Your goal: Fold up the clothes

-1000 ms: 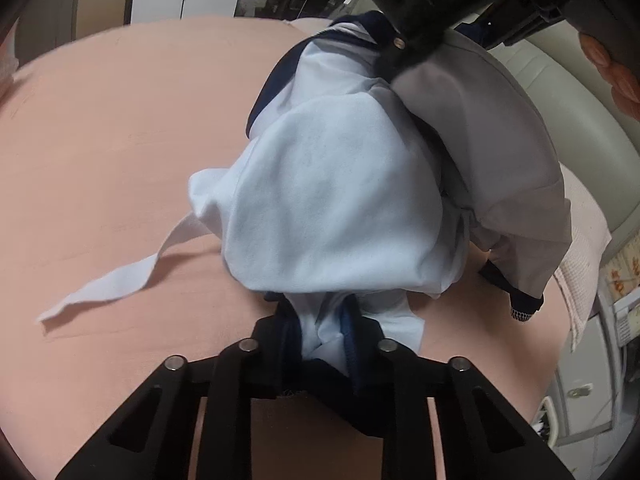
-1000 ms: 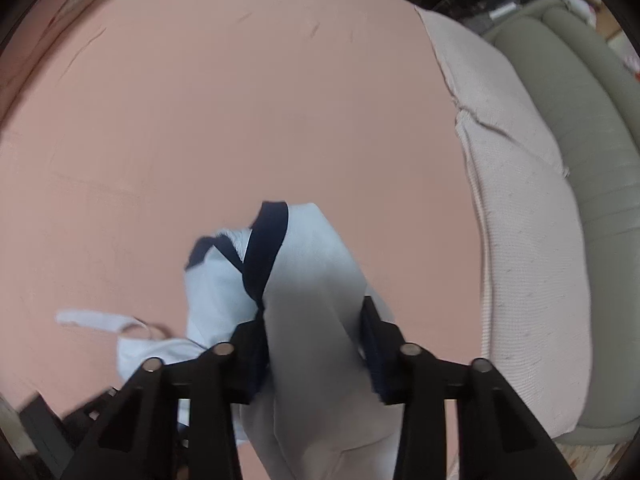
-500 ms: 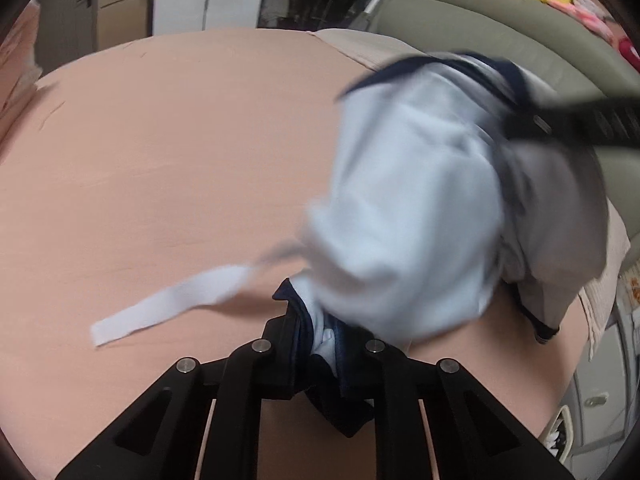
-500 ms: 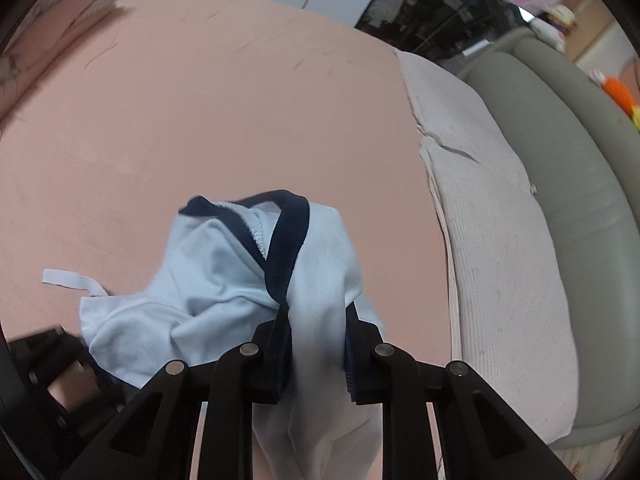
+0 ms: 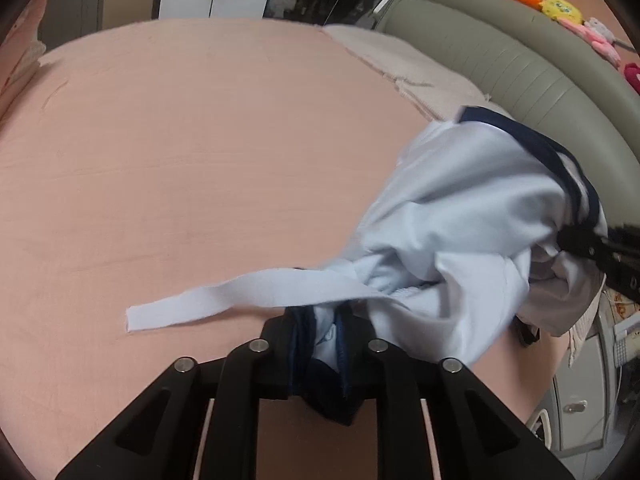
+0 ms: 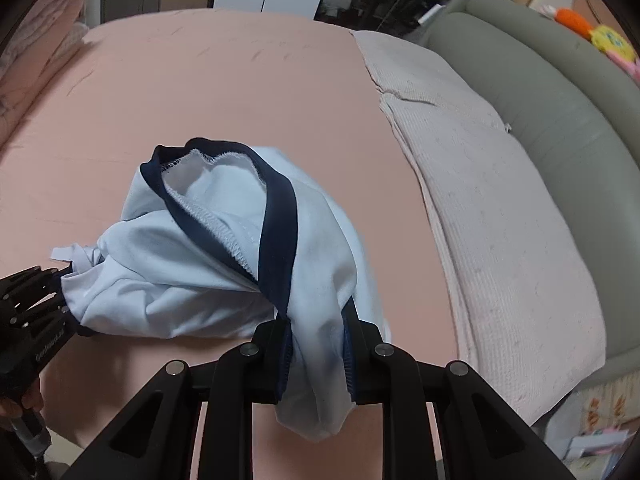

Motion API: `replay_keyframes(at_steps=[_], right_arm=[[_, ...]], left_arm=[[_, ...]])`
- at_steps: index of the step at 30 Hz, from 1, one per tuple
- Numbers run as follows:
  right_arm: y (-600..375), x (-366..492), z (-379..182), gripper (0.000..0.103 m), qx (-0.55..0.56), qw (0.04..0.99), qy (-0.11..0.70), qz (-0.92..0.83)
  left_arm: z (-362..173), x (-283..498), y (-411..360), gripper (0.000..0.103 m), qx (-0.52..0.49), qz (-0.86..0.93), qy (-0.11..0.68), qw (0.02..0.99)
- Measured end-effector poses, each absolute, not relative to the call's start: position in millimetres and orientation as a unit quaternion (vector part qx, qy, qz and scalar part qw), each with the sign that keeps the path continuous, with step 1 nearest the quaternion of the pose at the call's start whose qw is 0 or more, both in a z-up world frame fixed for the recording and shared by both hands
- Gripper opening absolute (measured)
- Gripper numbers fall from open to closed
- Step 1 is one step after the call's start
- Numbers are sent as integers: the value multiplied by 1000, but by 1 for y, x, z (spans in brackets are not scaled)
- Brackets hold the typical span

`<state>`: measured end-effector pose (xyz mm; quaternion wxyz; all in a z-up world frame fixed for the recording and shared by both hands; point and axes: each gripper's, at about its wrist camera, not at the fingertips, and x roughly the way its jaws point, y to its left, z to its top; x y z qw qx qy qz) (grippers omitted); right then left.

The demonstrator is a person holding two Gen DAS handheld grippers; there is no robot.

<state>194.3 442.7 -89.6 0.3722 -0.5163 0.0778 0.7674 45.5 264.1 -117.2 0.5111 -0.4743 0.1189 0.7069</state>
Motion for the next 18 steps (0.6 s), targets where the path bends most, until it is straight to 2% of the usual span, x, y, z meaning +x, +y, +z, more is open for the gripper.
replay_keyframes(at_steps=[1, 2, 3, 4, 5, 6, 11, 14, 16, 18], right_arm=[[442, 199, -91, 19, -517, 373, 81, 766], [441, 203, -93, 19, -518, 374, 84, 765], [441, 207, -95, 19, -519, 379, 86, 761], [442, 210, -99, 19, -523, 382, 88, 757], [443, 213, -102, 19, -525, 383, 92, 755], [445, 217, -106, 19, -526, 384, 98, 753], [443, 231, -117, 20, -529, 380, 121, 749], [434, 235, -116, 20, -525, 376, 127, 753], [425, 238, -112, 20, -524, 374, 132, 754], [422, 241, -112, 20, -521, 371, 140, 756]], left_arm=[[-113, 43, 244, 24, -479, 683, 122, 538], [-105, 43, 207, 31, -483, 677, 111, 544], [-104, 44, 224, 44, -489, 671, 101, 548], [-107, 44, 252, 52, -496, 668, 94, 546], [-108, 43, 245, 68, -503, 667, 87, 542], [-107, 42, 246, 77, -508, 667, 79, 539], [-97, 38, 296, 79, -525, 660, 35, 536], [-80, 35, 275, 80, -520, 663, 30, 537], [-53, 34, 217, 80, -513, 660, 33, 549], [-46, 45, 225, 82, -507, 653, 42, 561]])
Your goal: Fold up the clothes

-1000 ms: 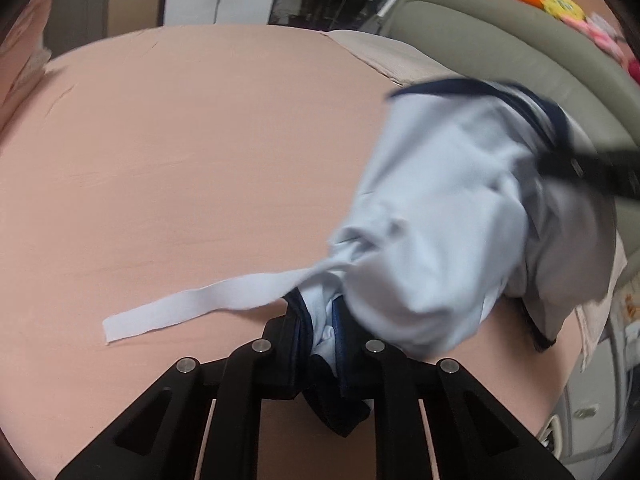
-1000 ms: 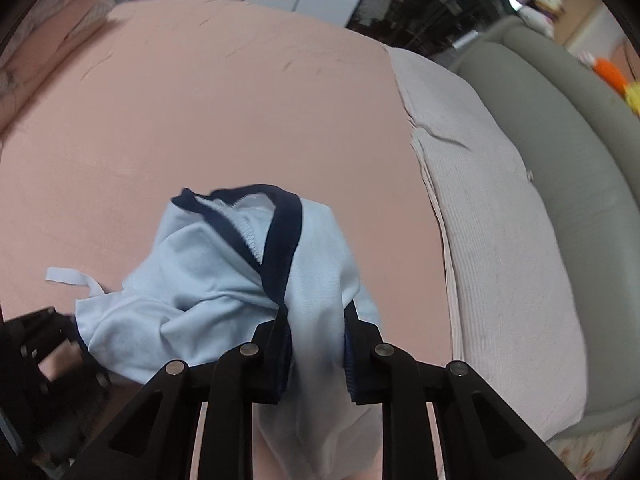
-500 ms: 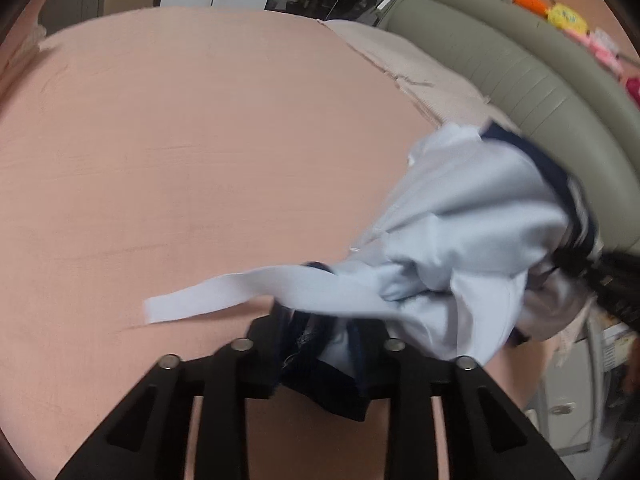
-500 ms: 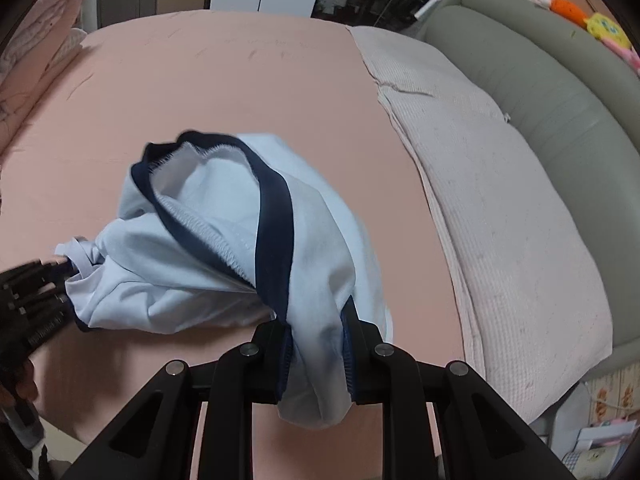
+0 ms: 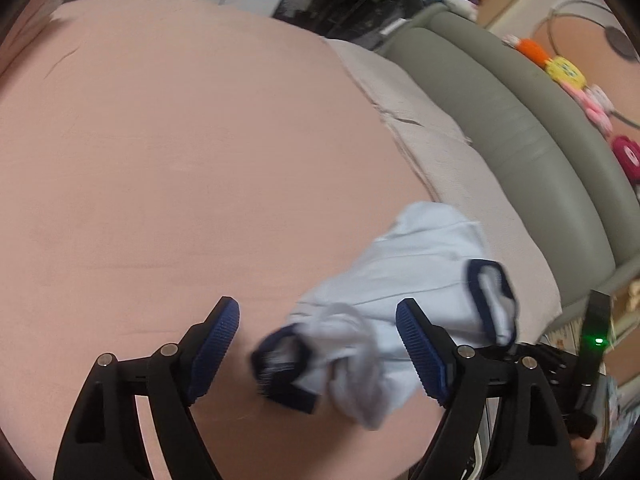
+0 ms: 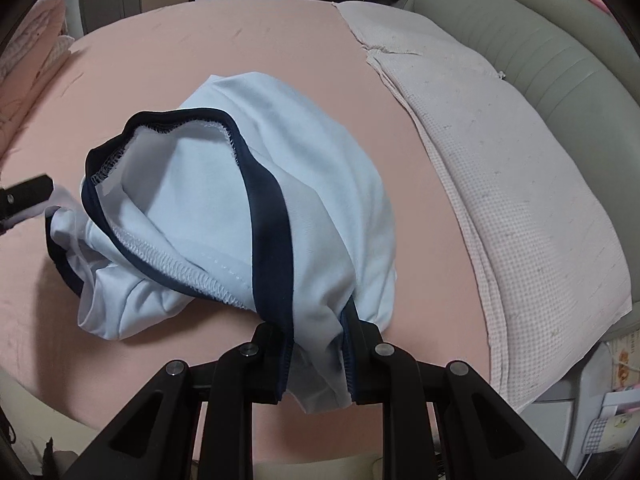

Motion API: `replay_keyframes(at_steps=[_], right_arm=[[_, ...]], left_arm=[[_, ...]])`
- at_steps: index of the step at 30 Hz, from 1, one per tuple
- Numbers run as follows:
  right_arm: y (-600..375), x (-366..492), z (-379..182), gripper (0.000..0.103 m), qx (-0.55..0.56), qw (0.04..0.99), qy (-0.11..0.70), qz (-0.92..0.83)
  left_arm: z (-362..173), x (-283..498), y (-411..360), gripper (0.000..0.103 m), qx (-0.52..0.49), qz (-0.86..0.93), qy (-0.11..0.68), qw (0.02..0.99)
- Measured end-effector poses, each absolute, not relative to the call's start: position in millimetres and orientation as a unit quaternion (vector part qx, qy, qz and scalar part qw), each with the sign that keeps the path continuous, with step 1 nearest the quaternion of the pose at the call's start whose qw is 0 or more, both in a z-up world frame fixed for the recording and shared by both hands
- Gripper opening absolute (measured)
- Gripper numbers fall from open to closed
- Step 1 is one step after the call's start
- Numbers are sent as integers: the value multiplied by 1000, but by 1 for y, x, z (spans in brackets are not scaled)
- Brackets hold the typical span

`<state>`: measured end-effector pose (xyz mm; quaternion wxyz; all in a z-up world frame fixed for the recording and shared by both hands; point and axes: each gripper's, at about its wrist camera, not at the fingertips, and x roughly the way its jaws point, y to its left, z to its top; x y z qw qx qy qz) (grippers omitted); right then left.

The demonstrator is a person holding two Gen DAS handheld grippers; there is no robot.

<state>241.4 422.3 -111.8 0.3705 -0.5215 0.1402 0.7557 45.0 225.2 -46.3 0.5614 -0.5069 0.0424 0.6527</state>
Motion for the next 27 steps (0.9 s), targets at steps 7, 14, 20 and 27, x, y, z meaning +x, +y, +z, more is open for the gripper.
replay_keyframes(at_steps=[7, 14, 20, 27], right_arm=[[420, 244, -113, 20, -514, 371, 151, 759], [409, 248, -114, 20, -511, 370, 158, 760], [406, 248, -114, 20, -509, 368, 162, 761], [405, 250, -116, 20, -507, 372, 167, 759]], left_arm=[[-43, 91, 295, 83, -479, 654, 105, 576], [-34, 113, 316, 83, -472, 644, 117, 591], [-43, 111, 349, 84, -469, 676, 120, 555], [-53, 129, 343, 84, -475, 661, 148, 562]])
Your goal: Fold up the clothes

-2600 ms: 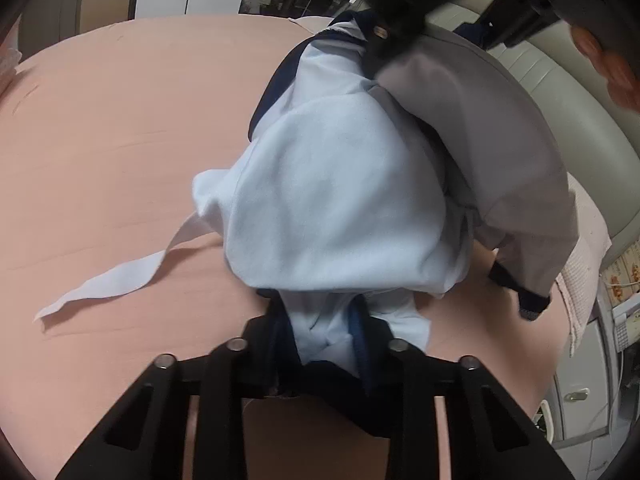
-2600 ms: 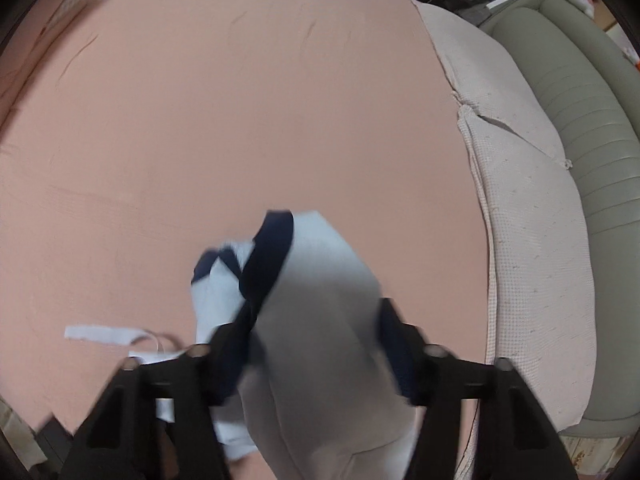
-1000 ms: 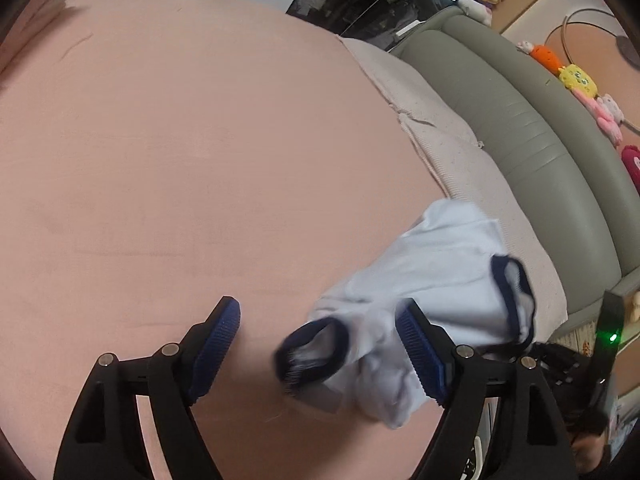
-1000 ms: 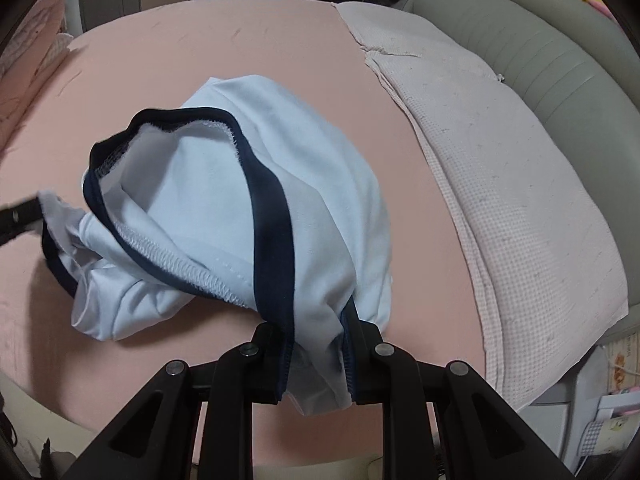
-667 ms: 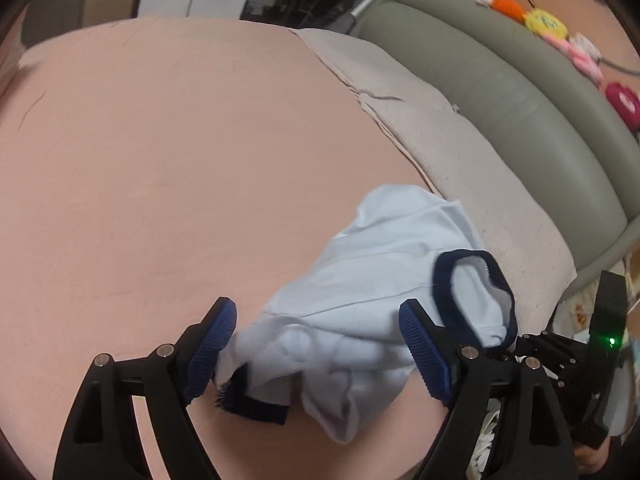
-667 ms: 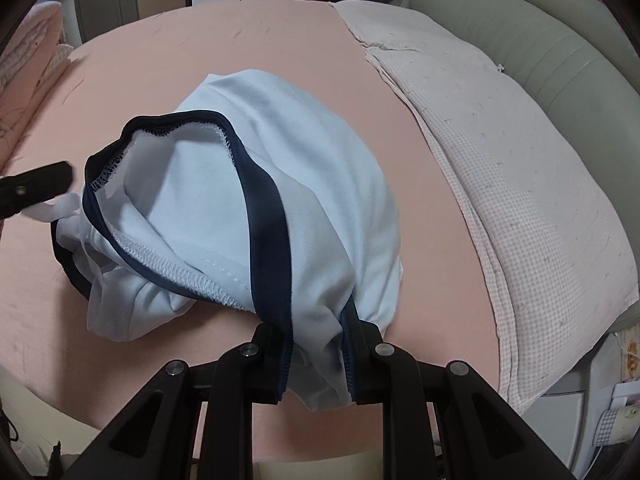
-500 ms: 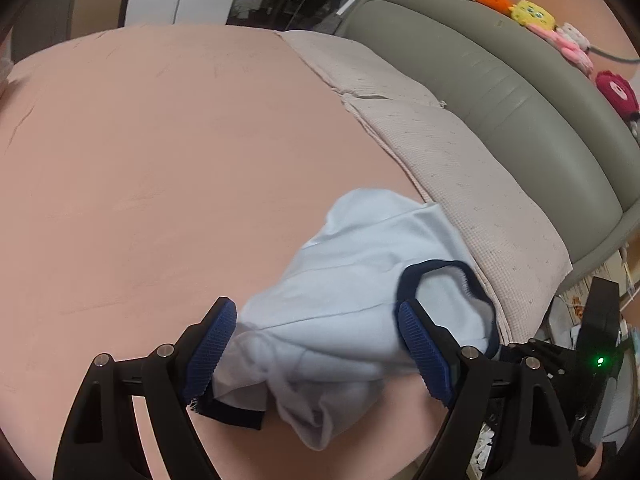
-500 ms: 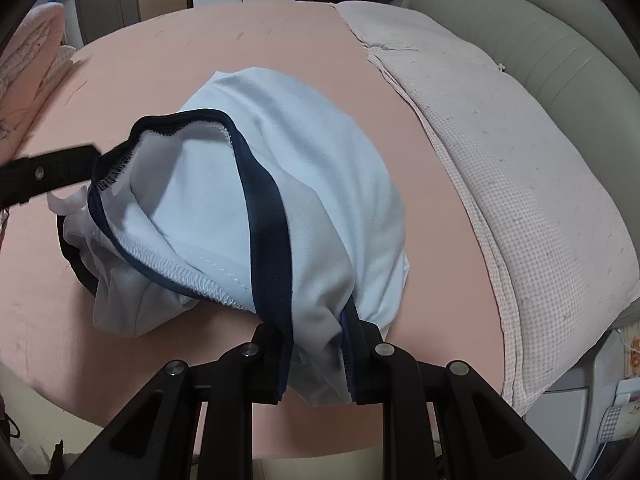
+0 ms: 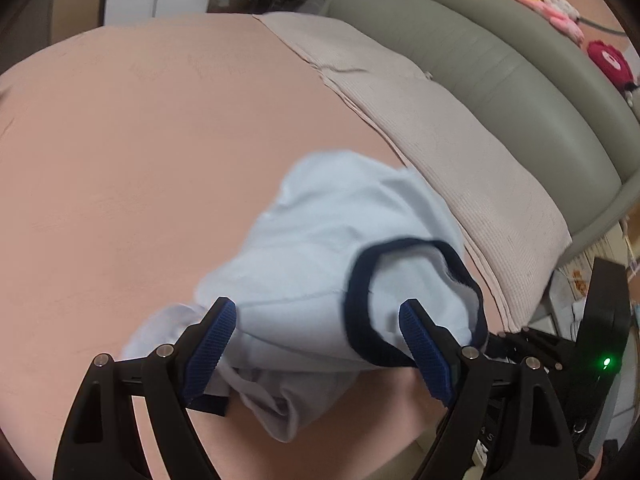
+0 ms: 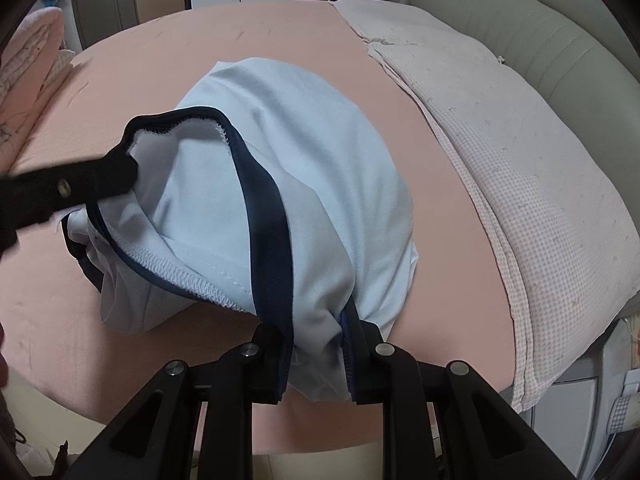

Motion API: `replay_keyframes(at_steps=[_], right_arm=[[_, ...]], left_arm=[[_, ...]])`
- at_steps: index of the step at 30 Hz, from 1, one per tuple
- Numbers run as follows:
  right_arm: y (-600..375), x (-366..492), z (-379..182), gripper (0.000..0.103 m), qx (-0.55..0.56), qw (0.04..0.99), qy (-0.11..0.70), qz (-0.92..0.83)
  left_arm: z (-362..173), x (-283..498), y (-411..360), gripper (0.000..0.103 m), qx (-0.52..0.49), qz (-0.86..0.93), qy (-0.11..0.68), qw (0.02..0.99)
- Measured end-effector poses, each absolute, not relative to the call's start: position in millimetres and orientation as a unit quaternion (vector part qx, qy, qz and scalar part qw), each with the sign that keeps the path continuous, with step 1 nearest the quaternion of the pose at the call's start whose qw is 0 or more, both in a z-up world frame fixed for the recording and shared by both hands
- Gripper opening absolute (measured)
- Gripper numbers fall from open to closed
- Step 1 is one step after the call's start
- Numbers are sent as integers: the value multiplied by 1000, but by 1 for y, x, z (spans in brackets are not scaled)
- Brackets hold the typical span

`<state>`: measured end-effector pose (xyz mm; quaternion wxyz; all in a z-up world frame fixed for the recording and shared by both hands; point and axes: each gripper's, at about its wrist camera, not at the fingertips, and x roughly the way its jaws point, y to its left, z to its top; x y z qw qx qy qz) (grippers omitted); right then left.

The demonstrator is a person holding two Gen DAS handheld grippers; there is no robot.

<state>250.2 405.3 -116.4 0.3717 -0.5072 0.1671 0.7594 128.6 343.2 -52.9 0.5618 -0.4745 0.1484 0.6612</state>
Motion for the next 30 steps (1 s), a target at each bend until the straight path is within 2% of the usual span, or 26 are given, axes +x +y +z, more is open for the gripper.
replay_keyframes(at_steps=[9, 19, 23, 26, 28, 30], right_arm=[[397, 257, -112, 20, -495, 369, 187, 764], [400, 277, -102, 20, -437, 364, 228, 791], [401, 284, -104, 22, -427, 355, 258, 791], [395, 289, -101, 38, -416, 360, 267, 791], [386, 291, -95, 66, -408, 377, 250, 793], [374, 292, -87, 72, -394, 391, 232, 799]], left_arm=[[-73, 143, 346, 84, -408, 707, 247, 523], [-86, 117, 329, 83, -427, 710, 218, 516], [-87, 115, 323, 75, -435, 708, 197, 520], [-87, 119, 321, 71, -428, 713, 205, 516], [-86, 120, 315, 67, -426, 717, 201, 515], [-84, 121, 312, 59, -425, 718, 195, 515]])
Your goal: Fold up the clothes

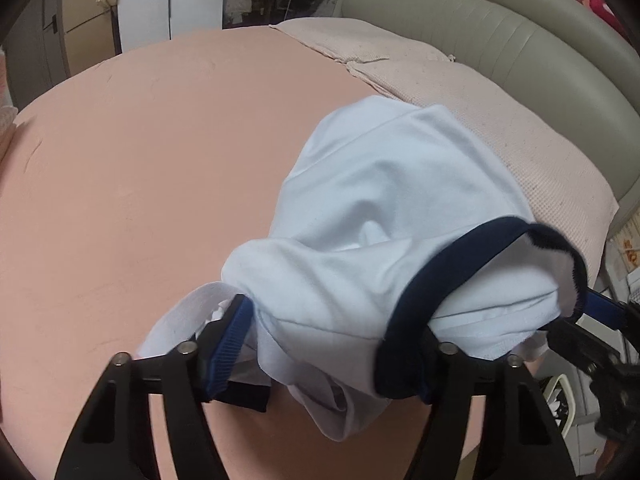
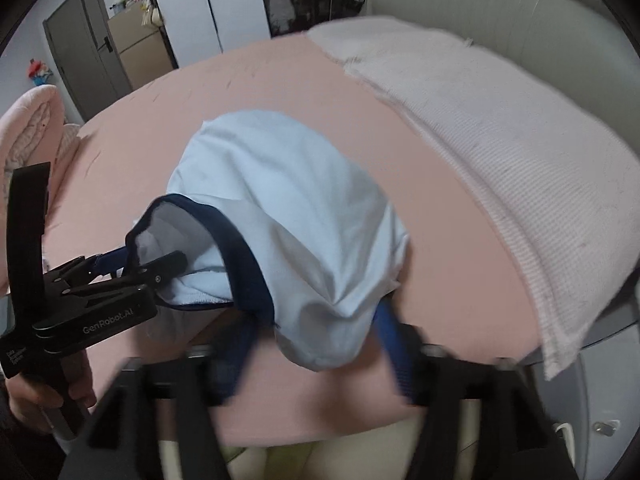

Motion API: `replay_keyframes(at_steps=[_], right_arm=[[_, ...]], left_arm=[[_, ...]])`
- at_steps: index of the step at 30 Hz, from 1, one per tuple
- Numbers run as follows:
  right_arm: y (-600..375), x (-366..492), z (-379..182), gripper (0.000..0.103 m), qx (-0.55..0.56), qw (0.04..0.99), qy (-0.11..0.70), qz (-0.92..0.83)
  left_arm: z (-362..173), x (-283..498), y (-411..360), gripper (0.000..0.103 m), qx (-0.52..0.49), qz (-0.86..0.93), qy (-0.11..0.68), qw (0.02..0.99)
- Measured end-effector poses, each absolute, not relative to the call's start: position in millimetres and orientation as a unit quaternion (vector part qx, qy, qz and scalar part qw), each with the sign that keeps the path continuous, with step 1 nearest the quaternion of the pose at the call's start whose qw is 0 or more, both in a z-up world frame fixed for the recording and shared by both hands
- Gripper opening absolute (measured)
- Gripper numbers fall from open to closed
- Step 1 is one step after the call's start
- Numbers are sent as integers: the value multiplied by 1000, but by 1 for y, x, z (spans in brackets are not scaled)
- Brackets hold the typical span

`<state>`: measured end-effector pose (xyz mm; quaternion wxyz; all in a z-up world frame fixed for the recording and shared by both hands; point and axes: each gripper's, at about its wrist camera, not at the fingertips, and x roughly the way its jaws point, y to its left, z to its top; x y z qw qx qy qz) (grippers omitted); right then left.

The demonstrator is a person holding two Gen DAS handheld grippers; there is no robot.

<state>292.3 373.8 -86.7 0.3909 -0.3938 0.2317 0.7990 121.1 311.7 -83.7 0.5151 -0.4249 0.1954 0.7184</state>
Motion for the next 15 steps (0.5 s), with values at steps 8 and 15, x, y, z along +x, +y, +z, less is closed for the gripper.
replay_keyframes(at_steps=[8, 15], right_arm=[[362, 269, -74, 74, -378, 449, 172, 791], [393, 236, -99, 74, -409, 514, 104, 747]], left_arm=[[-81, 127, 316, 55, -419, 720, 198, 516], [-77, 128, 311, 54, -414, 721, 200, 518]])
